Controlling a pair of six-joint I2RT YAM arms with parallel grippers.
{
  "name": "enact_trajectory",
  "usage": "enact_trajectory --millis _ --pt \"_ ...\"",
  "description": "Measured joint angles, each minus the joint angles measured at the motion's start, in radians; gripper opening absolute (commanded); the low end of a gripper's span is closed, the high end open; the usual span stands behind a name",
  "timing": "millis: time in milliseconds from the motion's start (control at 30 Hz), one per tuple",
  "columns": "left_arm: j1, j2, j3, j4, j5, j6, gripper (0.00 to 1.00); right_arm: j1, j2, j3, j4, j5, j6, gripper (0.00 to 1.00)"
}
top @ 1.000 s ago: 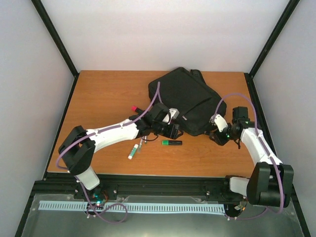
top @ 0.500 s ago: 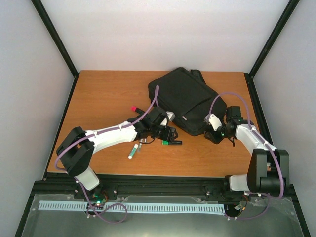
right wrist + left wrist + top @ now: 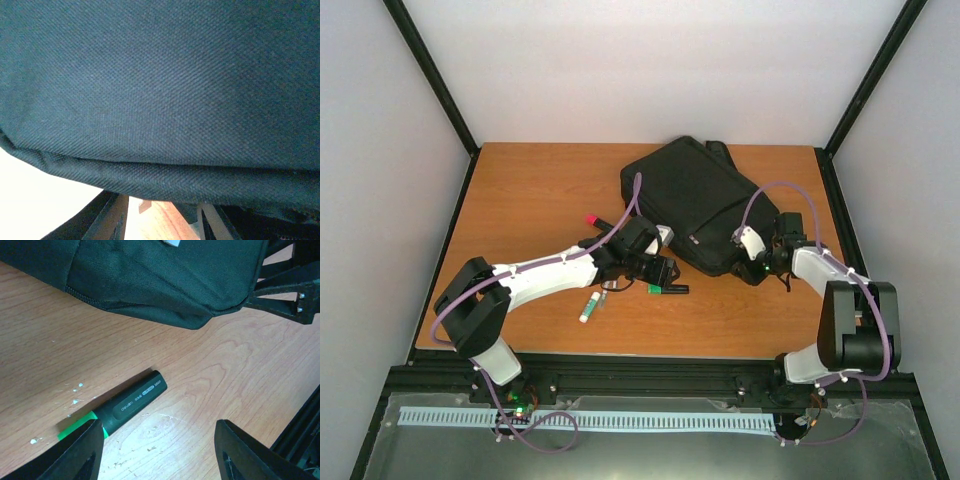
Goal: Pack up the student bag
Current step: Zip the student bag at the center of the board.
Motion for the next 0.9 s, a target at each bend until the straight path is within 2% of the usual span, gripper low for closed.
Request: enact_trajectory --millis 200,333,500,667,800,900 --pt "0.0 0.0 -0.008 0.001 -0.005 0.0 0.63 0.01 0.027 0.0 0.018 0.012 0.007 0.39" --pt "0.0 0.0 -0.01 0.001 -0.006 0.0 0.63 0.017 0.026 -0.004 0.026 0.049 0.009 0.22" --pt "0.0 0.0 -0.011 0.001 -0.007 0.0 0.63 0.019 0.007 -0.03 0.044 0.084 -0.002 0.11" --pt "0.0 0.0 -0.013 0.002 -0.007 0.0 0.63 0.022 -0.017 -0.039 0.04 0.097 -0.008 0.1" --pt "0.0 0.0 -0.022 0.005 -0.007 -0.001 0.63 0.022 -0.021 -0.04 0.032 0.097 -0.01 0.19" --pt "0.0 0.0 -0.028 0.005 -0.008 -0.001 0.63 0.022 -0.021 -0.042 0.022 0.098 -0.018 0.2"
